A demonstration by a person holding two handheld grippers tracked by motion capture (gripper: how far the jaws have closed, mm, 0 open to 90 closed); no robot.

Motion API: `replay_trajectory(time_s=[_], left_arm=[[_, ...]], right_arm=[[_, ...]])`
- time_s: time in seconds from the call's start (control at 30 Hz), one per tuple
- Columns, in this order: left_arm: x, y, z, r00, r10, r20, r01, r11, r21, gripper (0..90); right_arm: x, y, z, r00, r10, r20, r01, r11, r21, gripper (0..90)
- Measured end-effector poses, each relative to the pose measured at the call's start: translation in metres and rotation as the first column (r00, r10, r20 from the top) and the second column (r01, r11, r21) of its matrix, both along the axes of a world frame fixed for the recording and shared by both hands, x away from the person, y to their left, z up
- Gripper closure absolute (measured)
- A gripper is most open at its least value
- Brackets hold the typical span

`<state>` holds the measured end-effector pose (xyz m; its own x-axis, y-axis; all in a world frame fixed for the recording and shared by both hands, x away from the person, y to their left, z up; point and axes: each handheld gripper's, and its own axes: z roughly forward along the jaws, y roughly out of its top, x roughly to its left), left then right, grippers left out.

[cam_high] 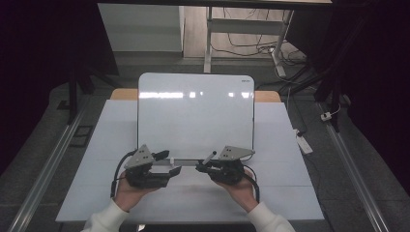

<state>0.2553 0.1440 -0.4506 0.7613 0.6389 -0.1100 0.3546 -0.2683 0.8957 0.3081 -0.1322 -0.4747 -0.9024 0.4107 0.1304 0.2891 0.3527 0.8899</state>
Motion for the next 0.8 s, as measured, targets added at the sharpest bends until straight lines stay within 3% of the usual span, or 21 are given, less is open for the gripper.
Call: replay_trajectory(time_s=[0.2, 0.37, 0.53, 0.57, 0.63, 0.7, 0.8], left_arm=[[0.007, -0.029, 0.010, 0.9961, -0.086, 0.017, 0.086, 0.9963, -0.007, 34.8], [0.011, -0.048, 0.014, 0.9901, -0.135, 0.039, 0.135, 0.9909, -0.002, 44.0], [0.013, -0.060, 0.013, 0.9895, -0.132, 0.059, 0.131, 0.9912, 0.013, 52.1], [0.014, -0.061, 0.012, 0.9901, -0.127, 0.060, 0.126, 0.9919, 0.015, 57.8], [0.016, -0.064, 0.011, 0.9901, -0.127, 0.061, 0.126, 0.9919, 0.015, 60.6], [0.018, -0.065, 0.009, 0.9899, -0.128, 0.062, 0.127, 0.9918, 0.017, 72.9], [0.018, -0.065, 0.008, 0.9905, -0.115, 0.075, 0.113, 0.9932, 0.030, 77.9]], right_arm=[[-0.001, 0.005, -0.002, 0.9998, 0.008, -0.020, -0.008, 1.0000, -0.002, 77.0], [-0.002, 0.009, -0.003, 0.9989, 0.004, -0.047, -0.004, 0.9999, 0.013, 77.0], [-0.003, 0.012, -0.003, 0.9987, -0.001, -0.051, 0.002, 0.9999, 0.014, 77.0], [-0.004, 0.012, -0.003, 0.9984, -0.006, -0.057, 0.007, 0.9998, 0.019, 77.0], [-0.004, 0.013, -0.003, 0.9980, -0.009, -0.062, 0.010, 0.9997, 0.023, 77.0], [-0.004, 0.015, -0.004, 0.9974, -0.008, -0.072, 0.011, 0.9995, 0.030, 77.0], [-0.004, 0.016, -0.005, 0.9962, -0.006, -0.087, 0.009, 0.9994, 0.035, 76.7]])
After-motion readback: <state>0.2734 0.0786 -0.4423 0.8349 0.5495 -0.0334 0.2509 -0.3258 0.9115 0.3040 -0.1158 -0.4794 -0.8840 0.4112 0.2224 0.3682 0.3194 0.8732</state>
